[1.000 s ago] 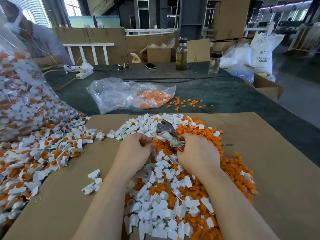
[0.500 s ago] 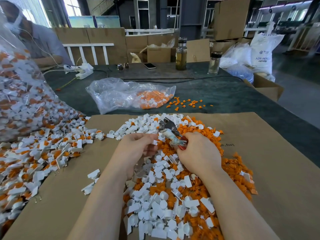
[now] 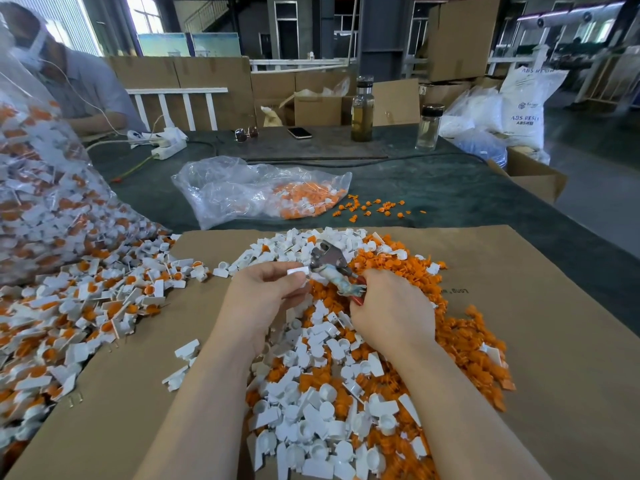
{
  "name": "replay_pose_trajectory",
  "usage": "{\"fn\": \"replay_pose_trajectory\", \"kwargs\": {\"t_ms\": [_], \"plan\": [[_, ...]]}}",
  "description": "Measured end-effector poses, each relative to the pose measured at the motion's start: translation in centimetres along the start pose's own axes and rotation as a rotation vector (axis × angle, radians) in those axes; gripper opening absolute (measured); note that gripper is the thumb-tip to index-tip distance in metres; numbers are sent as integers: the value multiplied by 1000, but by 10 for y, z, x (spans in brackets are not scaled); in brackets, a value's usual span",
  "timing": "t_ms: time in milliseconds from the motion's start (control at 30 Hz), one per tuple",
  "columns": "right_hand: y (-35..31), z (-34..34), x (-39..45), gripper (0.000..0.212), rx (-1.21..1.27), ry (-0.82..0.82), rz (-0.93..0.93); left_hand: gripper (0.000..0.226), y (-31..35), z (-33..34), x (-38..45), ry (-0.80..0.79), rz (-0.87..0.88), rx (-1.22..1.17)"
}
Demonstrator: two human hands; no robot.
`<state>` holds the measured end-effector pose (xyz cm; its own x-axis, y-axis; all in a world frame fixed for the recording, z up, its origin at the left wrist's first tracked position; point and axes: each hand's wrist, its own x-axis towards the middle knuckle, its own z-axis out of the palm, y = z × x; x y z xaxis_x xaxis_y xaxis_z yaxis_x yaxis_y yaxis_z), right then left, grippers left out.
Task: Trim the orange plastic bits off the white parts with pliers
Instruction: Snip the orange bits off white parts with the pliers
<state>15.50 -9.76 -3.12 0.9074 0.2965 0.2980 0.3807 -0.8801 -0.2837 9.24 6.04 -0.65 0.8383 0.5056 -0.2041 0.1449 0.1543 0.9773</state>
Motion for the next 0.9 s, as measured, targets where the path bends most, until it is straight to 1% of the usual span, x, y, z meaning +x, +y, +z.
{"fn": "replay_pose_trajectory", "kwargs": {"t_ms": [133,233,333,433,500,567,767,900], "plan": [[2,-4,3,14,113,48,36,13,-1,0,1,12,22,44],[0,-8,5,11,392,69,37,12,-1,4,1,36,27,37],[-4,-16,4,7,674,92,20,11,-1,12,-3,20,50,-56],[-8,-19,1,4,809,94,-11,8,-1,20,-7,-34,67,-106],[-9,-20,0,4,850,99,-26,3,-1,24,-10,-76,64,-118],[-10,-19,-1,7,875,119,-32,3,0,27,-13,-106,55,-145],[-10,-17,-3,15,763,227,-48,1,3,31,-17,-153,47,-297],[-11,-16,-5,19,713,282,-61,4,3,31,-19,-129,88,-281]]}}
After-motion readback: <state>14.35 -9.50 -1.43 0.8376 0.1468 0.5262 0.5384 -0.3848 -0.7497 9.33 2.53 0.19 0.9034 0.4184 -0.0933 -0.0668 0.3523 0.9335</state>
